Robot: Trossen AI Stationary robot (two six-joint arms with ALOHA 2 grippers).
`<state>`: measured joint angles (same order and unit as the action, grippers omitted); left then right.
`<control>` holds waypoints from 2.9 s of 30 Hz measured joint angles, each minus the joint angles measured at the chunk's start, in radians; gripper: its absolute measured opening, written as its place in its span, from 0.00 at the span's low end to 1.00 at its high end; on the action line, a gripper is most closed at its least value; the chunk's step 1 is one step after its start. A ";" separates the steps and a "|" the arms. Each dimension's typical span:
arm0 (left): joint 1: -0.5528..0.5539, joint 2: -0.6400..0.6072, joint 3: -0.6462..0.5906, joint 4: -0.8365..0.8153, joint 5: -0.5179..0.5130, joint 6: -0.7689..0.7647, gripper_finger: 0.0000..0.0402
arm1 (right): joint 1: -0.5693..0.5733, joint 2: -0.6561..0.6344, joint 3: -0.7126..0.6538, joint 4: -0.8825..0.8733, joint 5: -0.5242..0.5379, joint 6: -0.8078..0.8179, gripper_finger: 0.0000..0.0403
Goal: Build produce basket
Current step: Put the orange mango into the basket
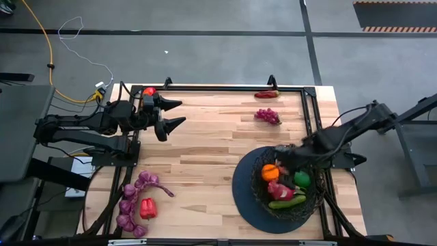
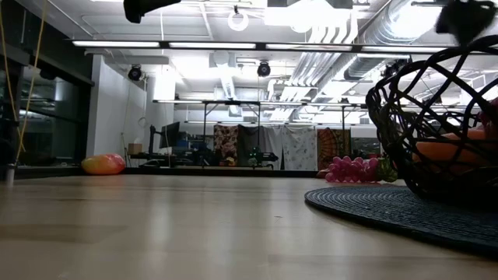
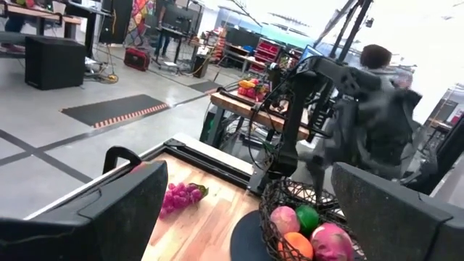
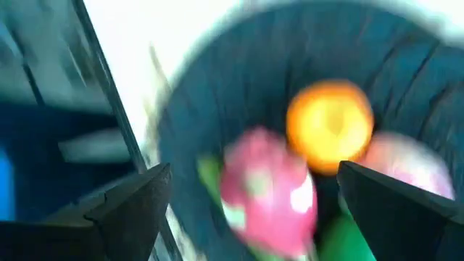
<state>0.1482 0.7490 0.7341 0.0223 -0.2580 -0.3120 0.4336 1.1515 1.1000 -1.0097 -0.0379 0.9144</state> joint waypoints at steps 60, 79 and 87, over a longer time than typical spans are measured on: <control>0.364 0.132 0.174 -0.656 -0.207 -0.227 0.94 | -0.526 0.104 0.000 1.097 0.221 -0.677 0.95; 0.767 0.547 -0.105 -0.683 -0.341 -0.659 0.94 | -0.525 0.104 0.000 1.041 0.212 -0.687 0.95; 0.832 0.569 -0.192 -0.395 -0.370 -0.645 0.94 | -0.525 0.104 0.000 1.006 0.197 -0.687 0.95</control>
<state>0.9802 1.3178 0.5425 -0.3724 -0.6276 -0.9569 -0.0917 1.2552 1.1000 -0.0032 0.1594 0.2272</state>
